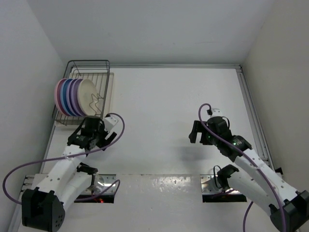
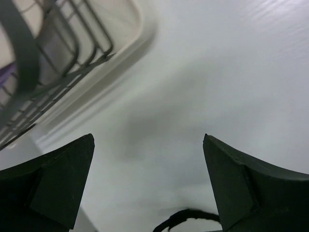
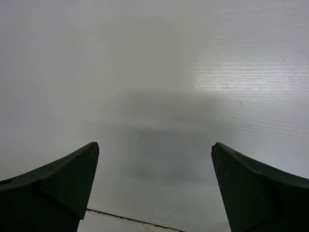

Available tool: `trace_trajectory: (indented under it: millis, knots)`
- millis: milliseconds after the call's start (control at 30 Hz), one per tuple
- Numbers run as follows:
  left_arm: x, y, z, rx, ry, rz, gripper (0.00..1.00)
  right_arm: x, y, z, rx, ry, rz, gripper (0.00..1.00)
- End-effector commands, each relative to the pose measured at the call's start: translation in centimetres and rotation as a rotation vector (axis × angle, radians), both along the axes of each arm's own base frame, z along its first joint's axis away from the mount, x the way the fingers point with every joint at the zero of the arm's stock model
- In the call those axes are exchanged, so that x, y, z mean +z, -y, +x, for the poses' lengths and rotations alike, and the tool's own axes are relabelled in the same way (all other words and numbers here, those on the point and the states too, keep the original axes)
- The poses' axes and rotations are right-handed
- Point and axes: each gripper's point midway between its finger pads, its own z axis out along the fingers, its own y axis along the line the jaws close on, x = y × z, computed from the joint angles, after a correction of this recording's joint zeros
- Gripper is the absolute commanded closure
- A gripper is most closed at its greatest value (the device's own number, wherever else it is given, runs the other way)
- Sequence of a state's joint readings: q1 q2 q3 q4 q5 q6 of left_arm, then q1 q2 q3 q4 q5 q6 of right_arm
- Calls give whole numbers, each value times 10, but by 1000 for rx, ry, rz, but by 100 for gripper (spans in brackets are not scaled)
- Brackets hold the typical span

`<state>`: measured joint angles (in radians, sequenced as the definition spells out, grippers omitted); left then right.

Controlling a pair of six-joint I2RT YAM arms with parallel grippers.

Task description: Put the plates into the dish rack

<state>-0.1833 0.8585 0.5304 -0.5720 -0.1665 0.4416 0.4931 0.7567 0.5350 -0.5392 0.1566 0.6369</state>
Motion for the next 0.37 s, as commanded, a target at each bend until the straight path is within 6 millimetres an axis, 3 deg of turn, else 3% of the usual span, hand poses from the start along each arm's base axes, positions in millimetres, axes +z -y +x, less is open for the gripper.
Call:
trace_trajectory:
  millis: [0,133,333]
  knots:
    - [31,38,29,-124,225,-199,0,-8,11,-3,-76,-17,-13,0]
    - [10,45,12,-197,209,-217,0,-17,11,-5,-75,-40,-20,0]
    - [11,40,11,-186,236,-208,0,-14,5,-2,-25,-42,-27,0]
